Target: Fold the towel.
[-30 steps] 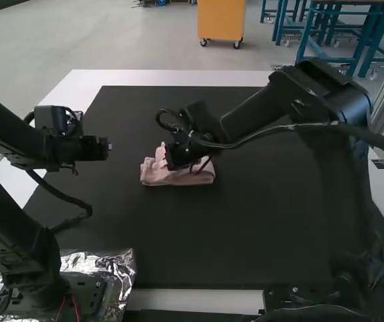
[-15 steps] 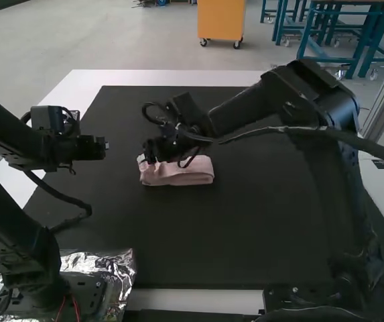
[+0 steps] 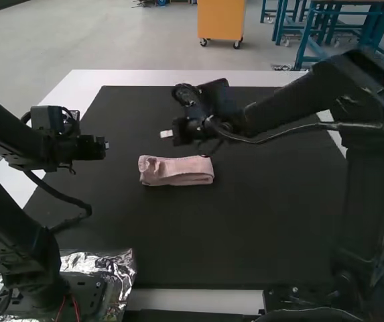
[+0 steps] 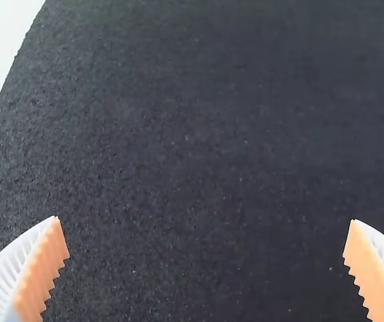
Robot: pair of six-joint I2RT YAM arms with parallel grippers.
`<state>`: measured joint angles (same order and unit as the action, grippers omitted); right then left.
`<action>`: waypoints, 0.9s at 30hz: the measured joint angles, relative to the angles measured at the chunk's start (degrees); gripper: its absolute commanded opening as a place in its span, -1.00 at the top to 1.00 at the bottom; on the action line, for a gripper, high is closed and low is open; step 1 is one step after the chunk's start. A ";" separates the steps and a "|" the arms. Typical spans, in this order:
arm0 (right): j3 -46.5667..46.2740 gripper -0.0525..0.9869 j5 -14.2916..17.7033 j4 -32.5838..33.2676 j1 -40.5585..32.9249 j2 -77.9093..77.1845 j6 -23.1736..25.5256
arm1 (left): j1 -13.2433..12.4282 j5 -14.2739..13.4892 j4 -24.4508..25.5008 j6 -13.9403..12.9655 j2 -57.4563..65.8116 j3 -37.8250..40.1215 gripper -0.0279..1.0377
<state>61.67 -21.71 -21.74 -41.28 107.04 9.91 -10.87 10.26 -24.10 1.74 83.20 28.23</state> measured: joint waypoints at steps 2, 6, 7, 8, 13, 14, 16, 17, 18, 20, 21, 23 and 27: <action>-1.92 0.95 -0.04 -1.20 0.15 1.27 -0.02 | 0.00 -0.35 -0.07 0.00 0.00 0.00 -0.87; -3.34 0.95 -0.46 -4.59 0.15 4.37 0.00 | 0.00 -2.21 -0.20 0.00 -0.02 0.00 -0.87; -3.37 0.95 -0.48 -5.33 0.15 5.11 0.00 | 0.00 -2.97 -0.24 0.02 0.00 0.00 -0.87; -3.37 0.95 -0.55 -6.19 0.15 5.90 0.00 | 0.00 -3.91 -0.28 0.00 0.00 0.00 -0.87; -3.32 0.95 -0.87 -10.03 0.15 10.60 0.00 | 0.02 -9.64 -1.29 0.02 -0.02 0.04 -0.87; -3.28 0.95 -0.90 -10.78 0.15 11.65 0.00 | 0.00 -10.62 -1.29 0.00 -0.02 0.04 -0.87; -2.95 0.95 -0.87 -11.80 0.15 13.81 0.00 | 0.00 -12.11 -1.09 0.00 0.00 0.22 -0.87; -2.60 0.95 -0.92 -12.28 0.15 14.88 0.02 | 0.00 -12.68 -0.85 0.00 0.00 0.52 -0.87; -2.14 0.95 -0.94 -12.72 0.15 15.93 0.02 | 0.02 -13.16 -0.59 0.00 0.00 0.98 -0.87; -1.18 0.95 -1.03 -13.33 0.15 17.79 0.02 | 0.37 -14.08 0.09 0.00 0.00 2.16 -0.87; -0.76 0.95 -1.05 -13.79 0.15 18.64 0.02 | 0.74 -14.78 0.31 0.00 0.00 2.75 -0.87; 0.24 0.95 -1.05 -14.51 0.15 20.37 0.02 | 1.99 -16.37 0.50 0.00 0.00 3.87 -0.87; 2.36 0.95 -1.70 -15.32 0.17 22.71 0.04 | 5.84 -20.37 0.68 0.00 0.00 5.22 -0.87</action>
<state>64.03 -23.42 -37.06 -41.10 129.75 9.96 -5.04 -10.11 -23.42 1.74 83.20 33.45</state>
